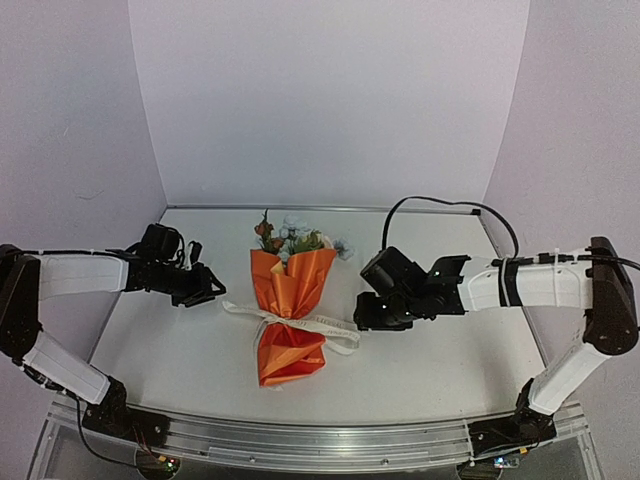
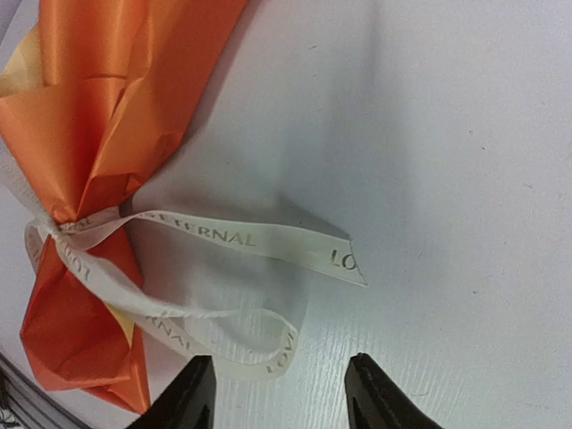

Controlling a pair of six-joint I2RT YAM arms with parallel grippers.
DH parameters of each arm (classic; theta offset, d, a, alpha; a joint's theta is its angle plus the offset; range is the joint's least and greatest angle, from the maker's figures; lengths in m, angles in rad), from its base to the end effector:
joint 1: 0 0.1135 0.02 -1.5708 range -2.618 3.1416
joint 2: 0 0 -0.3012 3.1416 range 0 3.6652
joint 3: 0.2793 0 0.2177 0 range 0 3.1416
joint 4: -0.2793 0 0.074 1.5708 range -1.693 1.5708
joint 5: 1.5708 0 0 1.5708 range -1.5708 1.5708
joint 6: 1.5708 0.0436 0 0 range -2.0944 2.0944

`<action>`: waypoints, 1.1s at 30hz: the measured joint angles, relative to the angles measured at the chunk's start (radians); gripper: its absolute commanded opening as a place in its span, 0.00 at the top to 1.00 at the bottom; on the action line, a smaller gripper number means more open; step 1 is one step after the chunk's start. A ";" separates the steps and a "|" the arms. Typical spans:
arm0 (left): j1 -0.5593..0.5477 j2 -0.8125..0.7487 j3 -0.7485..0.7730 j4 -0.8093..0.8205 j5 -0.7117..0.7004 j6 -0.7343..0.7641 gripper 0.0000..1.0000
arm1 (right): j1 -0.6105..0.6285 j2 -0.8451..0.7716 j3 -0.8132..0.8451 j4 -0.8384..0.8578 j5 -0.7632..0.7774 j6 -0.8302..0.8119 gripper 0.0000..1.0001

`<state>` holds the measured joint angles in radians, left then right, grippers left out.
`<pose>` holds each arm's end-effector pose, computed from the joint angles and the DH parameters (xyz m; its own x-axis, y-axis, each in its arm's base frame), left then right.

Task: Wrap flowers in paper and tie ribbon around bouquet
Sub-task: Tie the half-tied ribbon around the folded bouquet, then reset both arms

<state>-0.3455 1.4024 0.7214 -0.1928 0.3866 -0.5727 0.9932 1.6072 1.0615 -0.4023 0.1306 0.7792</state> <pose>0.2234 -0.0979 0.2376 -0.8997 -0.2096 -0.3828 0.0641 0.8042 -0.5908 0.1737 0.2561 0.2620 -0.8701 -0.0590 -0.4893 -0.2498 0.9086 0.3346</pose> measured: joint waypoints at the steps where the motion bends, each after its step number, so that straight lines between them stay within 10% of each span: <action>1: -0.002 -0.016 0.000 -0.001 -0.003 -0.001 0.44 | 0.000 -0.007 0.000 0.005 -0.019 -0.014 0.37; 7: -0.003 -0.123 0.004 -0.030 -0.007 -0.001 0.27 | 0.000 -0.034 0.000 0.022 -0.084 -0.043 0.06; 10: -0.003 -0.169 0.032 -0.051 -0.007 0.005 0.01 | -0.004 -0.063 0.001 0.022 -0.087 -0.055 0.02; 33: -0.003 -0.170 0.359 -0.071 -0.213 0.001 0.00 | -0.164 -0.326 0.066 0.042 0.168 -0.028 0.02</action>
<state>-0.3489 1.2320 1.0801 -0.2634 0.1732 -0.5715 0.8295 1.2814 1.1275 -0.3599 0.2983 0.7514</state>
